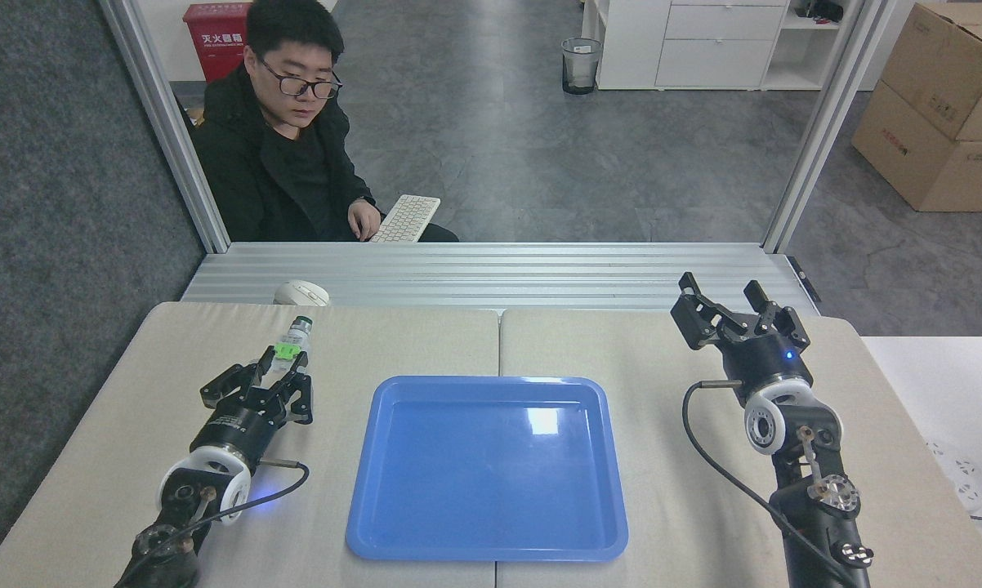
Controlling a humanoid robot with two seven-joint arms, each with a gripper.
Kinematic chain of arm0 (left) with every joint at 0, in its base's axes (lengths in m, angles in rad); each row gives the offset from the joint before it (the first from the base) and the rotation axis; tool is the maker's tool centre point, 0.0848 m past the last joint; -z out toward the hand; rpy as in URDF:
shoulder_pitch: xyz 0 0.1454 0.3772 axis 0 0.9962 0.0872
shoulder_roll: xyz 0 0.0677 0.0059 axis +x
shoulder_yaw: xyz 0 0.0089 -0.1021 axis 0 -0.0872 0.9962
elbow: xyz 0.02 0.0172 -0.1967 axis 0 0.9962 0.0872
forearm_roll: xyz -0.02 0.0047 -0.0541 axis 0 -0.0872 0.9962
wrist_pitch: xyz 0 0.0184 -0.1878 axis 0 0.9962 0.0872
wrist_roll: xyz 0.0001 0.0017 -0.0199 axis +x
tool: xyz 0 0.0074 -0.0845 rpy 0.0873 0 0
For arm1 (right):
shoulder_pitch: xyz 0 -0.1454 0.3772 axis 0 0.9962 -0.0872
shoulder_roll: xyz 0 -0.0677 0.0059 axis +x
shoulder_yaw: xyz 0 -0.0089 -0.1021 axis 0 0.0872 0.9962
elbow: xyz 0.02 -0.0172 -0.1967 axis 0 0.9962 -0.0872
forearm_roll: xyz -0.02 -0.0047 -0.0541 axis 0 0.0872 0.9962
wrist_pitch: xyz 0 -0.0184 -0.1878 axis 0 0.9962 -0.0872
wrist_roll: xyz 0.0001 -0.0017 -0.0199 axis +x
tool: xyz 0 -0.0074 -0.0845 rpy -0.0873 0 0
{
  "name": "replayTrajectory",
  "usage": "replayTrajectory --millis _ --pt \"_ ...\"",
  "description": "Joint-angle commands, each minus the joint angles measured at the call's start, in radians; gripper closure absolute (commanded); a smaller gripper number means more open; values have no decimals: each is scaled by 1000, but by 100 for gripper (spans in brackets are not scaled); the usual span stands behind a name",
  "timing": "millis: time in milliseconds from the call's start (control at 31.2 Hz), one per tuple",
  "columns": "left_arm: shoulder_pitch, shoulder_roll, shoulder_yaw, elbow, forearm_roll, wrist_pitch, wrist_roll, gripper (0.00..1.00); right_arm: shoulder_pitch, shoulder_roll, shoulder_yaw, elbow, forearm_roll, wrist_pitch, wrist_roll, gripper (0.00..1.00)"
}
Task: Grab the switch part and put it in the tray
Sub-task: 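Carry the switch part with the left gripper over the blue tray, then open the left gripper to drop the part into the tray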
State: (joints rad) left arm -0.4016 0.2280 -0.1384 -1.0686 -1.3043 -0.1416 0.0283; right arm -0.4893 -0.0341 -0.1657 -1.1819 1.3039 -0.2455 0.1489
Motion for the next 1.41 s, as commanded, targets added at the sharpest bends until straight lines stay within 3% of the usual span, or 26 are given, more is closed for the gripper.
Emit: replayTrajectory --millis 0,320,544,769,929,993,1089,1153,1281,1377 --pt "102 27 -20 -496 23 -70 -56 100 0 0 -1 -1 0 -1 0 0" --pt "204 -27 -93 -556 19 -219 -120 100 0 0 -5 1 0 -1 0 0" --pt "219 -32 -167 -390 -214 -225 -263 100 0 0 -5 1 0 -1 0 0" --pt "221 -32 -173 -363 -222 -230 -269 96 0 -1 -5 1 0 -1 0 0" --pt "242 -55 -172 -401 -216 -242 -269 86 0 -1 -5 1 0 -1 0 0" --pt "247 -71 -171 -416 -214 -250 -269 76 0 -1 -5 1 0 -1 0 0" --pt "247 -91 -171 -438 -214 -247 -268 54 0 -1 -5 2 0 -1 0 0" --pt "239 -114 -171 -441 -214 -237 -263 26 0 0 -5 1 0 -1 0 0" --pt "233 -150 -155 -447 -214 -214 -263 21 0 0 -5 1 0 -1 0 0" --pt "224 -153 -135 -447 -211 -126 -257 13 0 0 -5 1 0 -3 0 0"
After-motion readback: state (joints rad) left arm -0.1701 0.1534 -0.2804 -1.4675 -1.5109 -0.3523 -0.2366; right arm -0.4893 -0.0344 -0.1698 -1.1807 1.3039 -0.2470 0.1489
